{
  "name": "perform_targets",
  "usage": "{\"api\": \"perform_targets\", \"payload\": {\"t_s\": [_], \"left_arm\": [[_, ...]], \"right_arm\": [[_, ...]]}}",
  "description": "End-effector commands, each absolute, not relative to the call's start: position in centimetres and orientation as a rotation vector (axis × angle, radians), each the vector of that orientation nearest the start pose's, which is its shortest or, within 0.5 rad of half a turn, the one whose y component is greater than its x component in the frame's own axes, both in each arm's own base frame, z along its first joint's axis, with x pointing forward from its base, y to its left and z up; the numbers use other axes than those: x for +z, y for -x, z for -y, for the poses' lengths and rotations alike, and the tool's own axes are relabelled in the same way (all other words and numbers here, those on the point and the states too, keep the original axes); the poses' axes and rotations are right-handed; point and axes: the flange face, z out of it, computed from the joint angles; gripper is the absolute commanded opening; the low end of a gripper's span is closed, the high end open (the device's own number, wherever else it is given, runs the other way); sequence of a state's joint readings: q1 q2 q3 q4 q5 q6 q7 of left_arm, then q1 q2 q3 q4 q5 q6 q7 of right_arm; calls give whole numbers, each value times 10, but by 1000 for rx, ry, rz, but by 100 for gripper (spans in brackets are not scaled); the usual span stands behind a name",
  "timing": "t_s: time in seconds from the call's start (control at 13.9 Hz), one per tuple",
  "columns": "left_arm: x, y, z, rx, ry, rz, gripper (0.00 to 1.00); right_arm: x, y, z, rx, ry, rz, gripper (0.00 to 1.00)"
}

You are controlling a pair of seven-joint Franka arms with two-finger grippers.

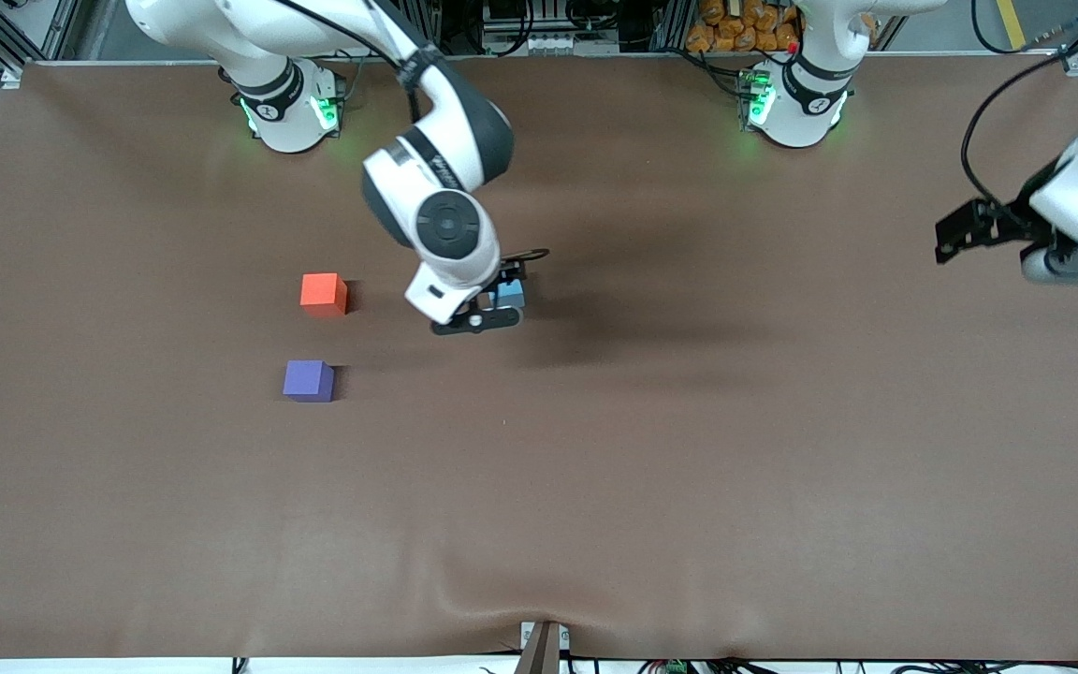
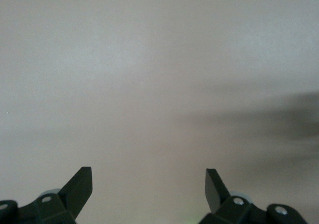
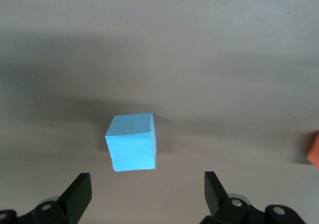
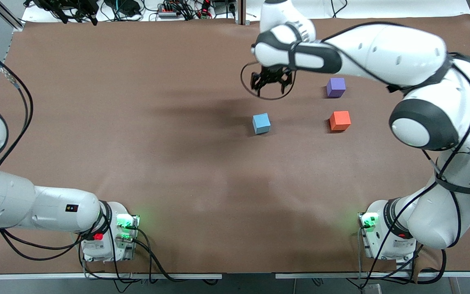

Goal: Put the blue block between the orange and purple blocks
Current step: 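Reach the right gripper to the blue block and grasp it, then carry the blue block with the right gripper toward the orange block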

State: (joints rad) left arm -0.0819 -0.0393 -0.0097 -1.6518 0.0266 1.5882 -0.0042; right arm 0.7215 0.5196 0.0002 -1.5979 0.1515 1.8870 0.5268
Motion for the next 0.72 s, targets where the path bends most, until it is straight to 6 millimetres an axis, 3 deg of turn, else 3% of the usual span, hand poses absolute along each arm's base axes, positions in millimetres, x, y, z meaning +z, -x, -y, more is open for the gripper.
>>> {"api": "perform_targets", "payload": {"t_s": [0.0,0.22,0.65], "left_arm": [[626,-524,64,25,3098,-166,100],[638,-523,66,-9,3119,-138,100],[638,-518,63,44,3126,-95,100]], "right_arm": [[292,-482,-454,423,3144,143,100],[264,-470,-465,432,3163,164,100],[240,-454,-469,442,3186,130,100]]}}
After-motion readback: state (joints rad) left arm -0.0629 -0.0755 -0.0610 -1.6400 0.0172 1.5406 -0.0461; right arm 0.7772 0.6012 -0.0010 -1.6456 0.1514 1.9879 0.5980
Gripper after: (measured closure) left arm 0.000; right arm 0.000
